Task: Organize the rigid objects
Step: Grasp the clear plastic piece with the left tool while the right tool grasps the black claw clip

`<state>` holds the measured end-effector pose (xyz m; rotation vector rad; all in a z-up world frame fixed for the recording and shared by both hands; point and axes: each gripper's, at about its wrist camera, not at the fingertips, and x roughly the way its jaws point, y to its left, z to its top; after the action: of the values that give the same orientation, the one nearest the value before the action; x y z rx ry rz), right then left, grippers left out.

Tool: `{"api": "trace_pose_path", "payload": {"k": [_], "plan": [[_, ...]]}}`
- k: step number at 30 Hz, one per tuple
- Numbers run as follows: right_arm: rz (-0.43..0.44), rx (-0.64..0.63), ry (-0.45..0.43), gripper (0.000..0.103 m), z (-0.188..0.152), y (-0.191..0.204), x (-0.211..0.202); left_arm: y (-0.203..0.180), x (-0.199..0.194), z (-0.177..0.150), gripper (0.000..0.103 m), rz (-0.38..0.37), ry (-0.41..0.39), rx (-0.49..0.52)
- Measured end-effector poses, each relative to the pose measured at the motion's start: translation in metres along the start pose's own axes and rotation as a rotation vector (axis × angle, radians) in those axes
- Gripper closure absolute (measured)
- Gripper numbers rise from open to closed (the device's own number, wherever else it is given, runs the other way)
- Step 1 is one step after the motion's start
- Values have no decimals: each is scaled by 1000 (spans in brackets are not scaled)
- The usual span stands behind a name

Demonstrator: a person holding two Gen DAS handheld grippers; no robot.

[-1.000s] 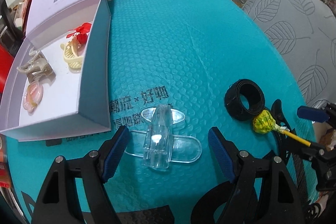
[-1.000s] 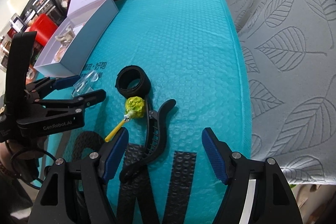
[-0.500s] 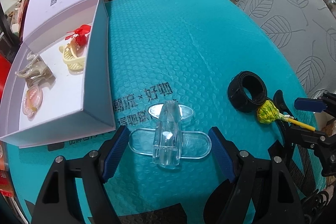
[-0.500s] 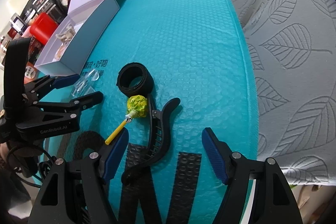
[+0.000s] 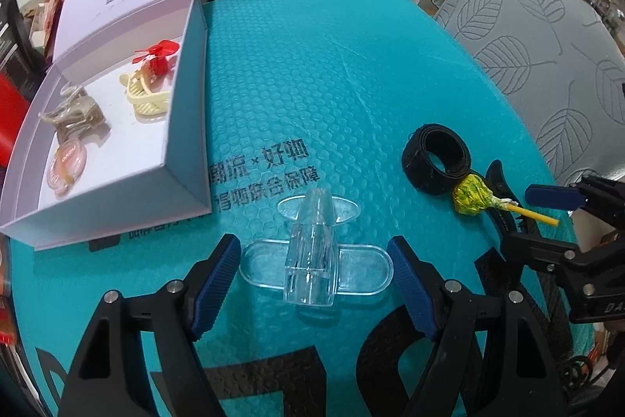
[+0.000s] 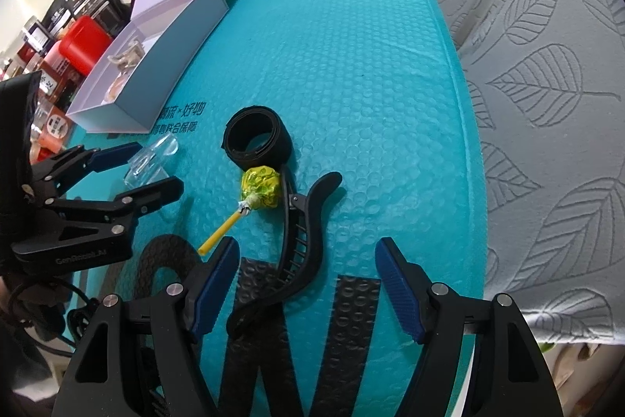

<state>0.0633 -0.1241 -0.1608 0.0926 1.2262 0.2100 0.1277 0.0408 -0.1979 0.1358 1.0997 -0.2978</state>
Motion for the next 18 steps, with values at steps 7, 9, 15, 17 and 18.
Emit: {"api": "trace_pose_path", "payload": {"k": [7, 9, 15, 17, 18], "plan": [[-29, -20, 6, 38, -4, 10, 5, 3, -12, -6, 26, 25, -3, -31], [-69, -17, 9, 49, -5, 11, 8, 4, -15, -7, 26, 27, -3, -33], [-145, -32, -4, 83, -8, 12, 7, -3, -20, -11, 26, 32, -13, -30], [-143, -30, -9, 83, -10, 11, 4, -6, -23, -12, 26, 32, -18, -32], [-141, -28, -11, 83, -11, 11, 3, -6, -25, -12, 26, 32, -21, -32]]}}
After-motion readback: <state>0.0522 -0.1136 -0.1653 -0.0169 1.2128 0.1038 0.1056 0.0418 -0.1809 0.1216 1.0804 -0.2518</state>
